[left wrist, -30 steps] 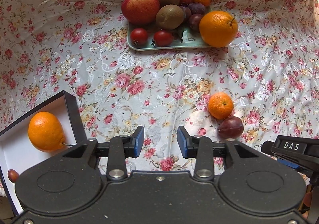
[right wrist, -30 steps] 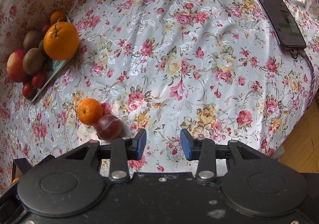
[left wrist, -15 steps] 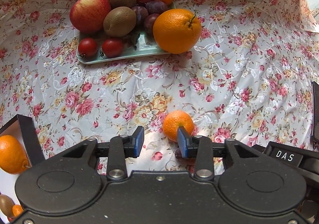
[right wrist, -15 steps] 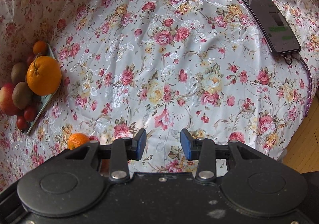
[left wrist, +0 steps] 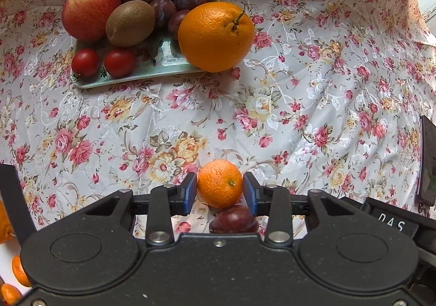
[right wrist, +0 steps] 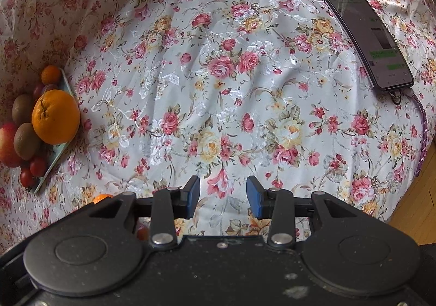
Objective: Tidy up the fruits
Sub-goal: 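Lower the left tool onto the small mandarin beside the plum, then grasp the small mandarin with the left tool while the right tool approaches the dark plum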
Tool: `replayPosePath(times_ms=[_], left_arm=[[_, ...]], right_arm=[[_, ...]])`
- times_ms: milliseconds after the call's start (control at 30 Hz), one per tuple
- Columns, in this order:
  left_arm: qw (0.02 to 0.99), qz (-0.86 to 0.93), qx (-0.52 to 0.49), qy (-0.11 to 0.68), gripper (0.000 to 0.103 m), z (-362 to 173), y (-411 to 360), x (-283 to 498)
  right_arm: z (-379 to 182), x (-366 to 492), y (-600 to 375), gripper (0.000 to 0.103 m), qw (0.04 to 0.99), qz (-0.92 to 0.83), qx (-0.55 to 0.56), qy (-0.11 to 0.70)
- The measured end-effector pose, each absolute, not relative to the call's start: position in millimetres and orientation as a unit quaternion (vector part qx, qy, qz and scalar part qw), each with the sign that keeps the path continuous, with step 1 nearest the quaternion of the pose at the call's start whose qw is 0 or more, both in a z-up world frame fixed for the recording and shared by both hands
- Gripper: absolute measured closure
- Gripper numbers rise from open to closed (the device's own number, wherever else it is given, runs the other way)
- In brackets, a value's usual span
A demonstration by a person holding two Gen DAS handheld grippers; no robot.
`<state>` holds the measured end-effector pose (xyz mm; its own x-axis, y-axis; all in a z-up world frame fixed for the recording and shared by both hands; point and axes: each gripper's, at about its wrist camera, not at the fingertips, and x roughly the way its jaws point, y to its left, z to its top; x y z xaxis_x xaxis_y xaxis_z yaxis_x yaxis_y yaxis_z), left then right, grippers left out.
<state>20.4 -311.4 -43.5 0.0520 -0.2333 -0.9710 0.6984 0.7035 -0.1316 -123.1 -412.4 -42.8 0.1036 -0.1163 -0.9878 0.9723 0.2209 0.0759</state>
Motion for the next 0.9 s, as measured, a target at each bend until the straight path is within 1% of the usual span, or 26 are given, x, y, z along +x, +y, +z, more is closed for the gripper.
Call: replayPosePath(times_ms=[500, 567, 633, 767, 900], left_arm=[[0.695, -0.329, 0.179, 0.614, 0.054, -50.6, -317.7, 25.1], [0.696, -0.331, 0.175, 0.613, 0.056, -51.7, -319.1, 24.5], [0.701, -0.33, 0.168, 0.61, 0.058, -49.5, -318.6, 24.6], [0.723, -0.311, 0.172, 0.593, 0.058, -39.8, -312.5, 28.0], [0.733, -0.294, 0.155, 0.594, 0.058, -31.9, -296.8, 40.9]], right_arm=[[-47.1, -120.0, -407.6, 0.062, 0.607, -0.445, 0.421, 0.506], [-48.1, -120.6, -407.4, 0.062, 0.605, -0.444, 0.423, 0.508], [-48.2, -121.2, -407.6, 0.062, 0.603, -0.444, 0.425, 0.509], [-46.7, -118.1, -405.5, 0.062, 0.605, -0.439, 0.429, 0.507], [-45.2, -110.2, -399.7, 0.062, 0.609, -0.426, 0.436, 0.507]])
